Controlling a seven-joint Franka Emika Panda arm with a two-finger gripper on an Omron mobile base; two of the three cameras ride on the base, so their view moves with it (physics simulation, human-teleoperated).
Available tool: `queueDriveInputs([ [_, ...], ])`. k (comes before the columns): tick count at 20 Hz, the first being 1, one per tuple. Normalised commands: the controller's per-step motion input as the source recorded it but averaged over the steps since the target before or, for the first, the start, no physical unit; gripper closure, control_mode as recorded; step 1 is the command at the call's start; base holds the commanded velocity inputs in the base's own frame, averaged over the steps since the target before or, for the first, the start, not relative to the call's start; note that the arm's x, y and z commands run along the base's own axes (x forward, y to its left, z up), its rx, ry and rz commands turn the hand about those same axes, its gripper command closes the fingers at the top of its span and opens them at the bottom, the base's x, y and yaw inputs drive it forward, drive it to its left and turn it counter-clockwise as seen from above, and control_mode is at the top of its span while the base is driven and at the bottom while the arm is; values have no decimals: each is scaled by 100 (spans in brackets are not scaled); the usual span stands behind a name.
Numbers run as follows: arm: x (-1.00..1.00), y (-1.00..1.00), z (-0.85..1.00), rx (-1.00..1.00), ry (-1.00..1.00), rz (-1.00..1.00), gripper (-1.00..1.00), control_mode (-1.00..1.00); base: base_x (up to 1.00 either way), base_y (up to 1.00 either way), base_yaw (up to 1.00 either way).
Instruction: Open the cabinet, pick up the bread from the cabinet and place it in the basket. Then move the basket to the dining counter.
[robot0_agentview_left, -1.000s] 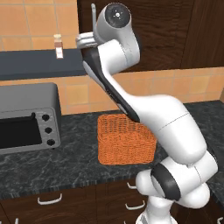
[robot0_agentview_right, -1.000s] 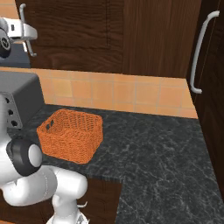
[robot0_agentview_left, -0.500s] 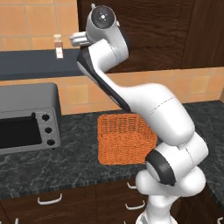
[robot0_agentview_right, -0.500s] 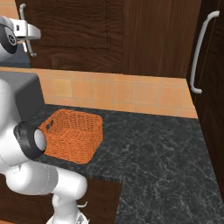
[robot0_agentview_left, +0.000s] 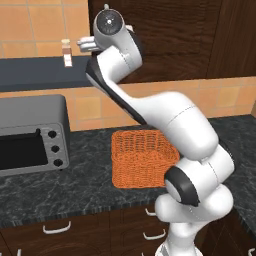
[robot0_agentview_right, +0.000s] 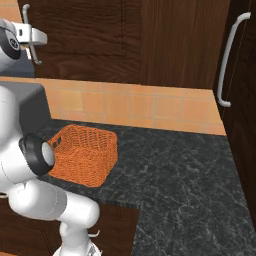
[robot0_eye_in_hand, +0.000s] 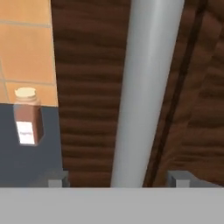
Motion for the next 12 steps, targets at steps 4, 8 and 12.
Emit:
queueDriveInputs([
  [4,33,-65,-42,2,-5,0,100,-100,0,0,0],
  [8,5,-94,-23,1,3,-10,100,-100,0,0,0],
  [12,-72,-100,1,1,15,-15,100,-100,0,0,0],
])
